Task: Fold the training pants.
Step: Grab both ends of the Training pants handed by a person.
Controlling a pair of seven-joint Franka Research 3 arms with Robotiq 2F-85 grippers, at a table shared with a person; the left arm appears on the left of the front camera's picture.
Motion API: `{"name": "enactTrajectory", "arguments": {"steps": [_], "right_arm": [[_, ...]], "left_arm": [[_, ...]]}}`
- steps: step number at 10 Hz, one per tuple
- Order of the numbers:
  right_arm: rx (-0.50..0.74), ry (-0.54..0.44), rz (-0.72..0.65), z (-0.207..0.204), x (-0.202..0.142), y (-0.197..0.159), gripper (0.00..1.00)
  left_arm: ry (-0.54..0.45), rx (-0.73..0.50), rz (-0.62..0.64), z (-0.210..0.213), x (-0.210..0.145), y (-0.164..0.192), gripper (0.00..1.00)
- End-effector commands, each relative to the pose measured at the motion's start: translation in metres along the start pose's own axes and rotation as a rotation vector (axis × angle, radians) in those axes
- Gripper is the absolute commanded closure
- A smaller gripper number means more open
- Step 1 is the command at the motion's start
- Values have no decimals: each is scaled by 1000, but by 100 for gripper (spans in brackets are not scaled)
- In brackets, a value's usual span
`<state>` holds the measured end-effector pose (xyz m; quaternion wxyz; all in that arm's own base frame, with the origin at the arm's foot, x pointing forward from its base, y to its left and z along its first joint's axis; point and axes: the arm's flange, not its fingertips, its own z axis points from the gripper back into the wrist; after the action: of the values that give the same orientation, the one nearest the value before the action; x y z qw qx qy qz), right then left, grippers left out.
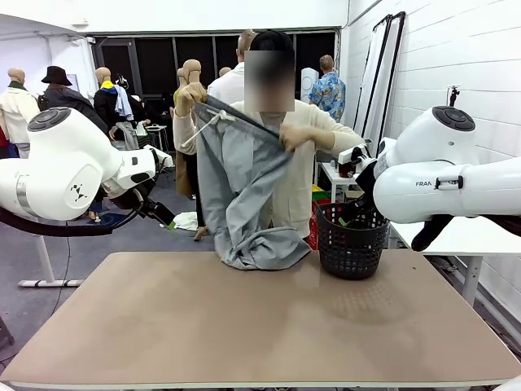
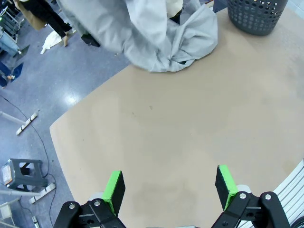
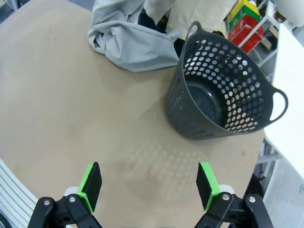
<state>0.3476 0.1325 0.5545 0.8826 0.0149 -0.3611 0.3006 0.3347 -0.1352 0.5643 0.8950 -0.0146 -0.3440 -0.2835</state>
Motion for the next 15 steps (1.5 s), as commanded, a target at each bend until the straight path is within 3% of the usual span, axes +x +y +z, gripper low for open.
{"name": "enactTrajectory", "arguments": {"steps": [1, 15], "right_arm": [[0, -1, 0, 0, 0, 0, 0], [0, -1, 0, 0, 0, 0, 0]], "left_arm": [[2, -12, 6, 0, 0, 0, 0], [2, -12, 6, 0, 0, 0, 0]]}}
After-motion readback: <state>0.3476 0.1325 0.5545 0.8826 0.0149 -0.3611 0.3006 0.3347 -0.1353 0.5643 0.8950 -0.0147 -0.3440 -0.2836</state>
